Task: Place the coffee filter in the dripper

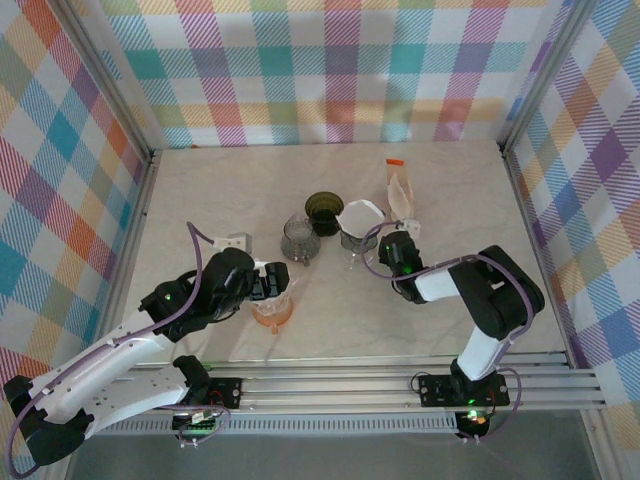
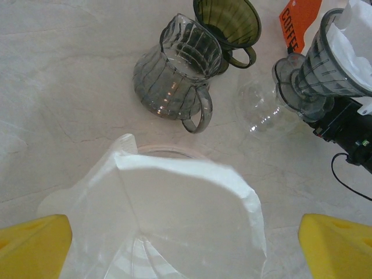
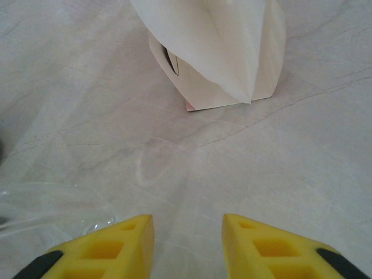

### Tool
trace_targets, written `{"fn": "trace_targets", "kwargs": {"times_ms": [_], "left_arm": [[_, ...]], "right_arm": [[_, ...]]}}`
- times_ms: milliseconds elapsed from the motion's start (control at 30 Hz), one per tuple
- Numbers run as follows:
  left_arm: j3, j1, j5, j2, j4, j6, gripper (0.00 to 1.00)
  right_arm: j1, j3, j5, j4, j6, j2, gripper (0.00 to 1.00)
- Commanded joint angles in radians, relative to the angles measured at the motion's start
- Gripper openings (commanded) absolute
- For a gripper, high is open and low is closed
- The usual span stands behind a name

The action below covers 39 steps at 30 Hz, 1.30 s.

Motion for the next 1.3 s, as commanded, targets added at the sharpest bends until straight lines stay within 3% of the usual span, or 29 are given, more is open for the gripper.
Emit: {"fn": "trace_targets", "kwargs": {"times_ms": [0,200,333,633,767,900,1033,1167,1267], "left_arm": [[0.032,0.012,0.010,-0.006,0.010,0.012,1.00],[0.042,0.013,0.019,-0.010,0.006,0.014,1.00],[0.052,0.014,0.014,-0.022,-0.004,0.019,1.00],[0.097,0.019,-0.023,-0.038,-0.057,0.051,1.00],[0.113,0.021,-0.046,-0.037,-0.078,0.066,1.00],[0.132,0.025,-0.073,-0.038,-0.094,0.083,1.00],[0.162,0.023,-0.091,-0.047,-0.114,0.099,1.00],[0.187,0.023,-0.113,-0.078,-0.137,0.109,1.00],[0.196,0.023,-0.117,-0.103,-0.150,0.112,1.00]], "right_arm": [[-0.003,-0.044,0.018,-0.008,0.019,-0.071,0.43],[-0.003,-0.127,0.028,-0.123,0.069,-0.210,0.54],[-0.003,-0.158,0.014,-0.300,0.141,-0.369,0.59],[-0.003,-0.187,-0.225,-0.712,0.096,-0.926,0.62],[-0.001,-0.168,-0.421,-0.857,0.057,-1.108,0.61],[0.052,-0.139,-0.567,-0.914,0.041,-1.077,0.61],[0.278,-0.127,-0.487,-0.882,0.018,-0.976,0.62],[0.464,-0.158,-0.471,-0.638,0.014,-0.809,0.65],[0.538,-0.147,-0.430,-0.454,0.003,-0.646,0.76]]}}
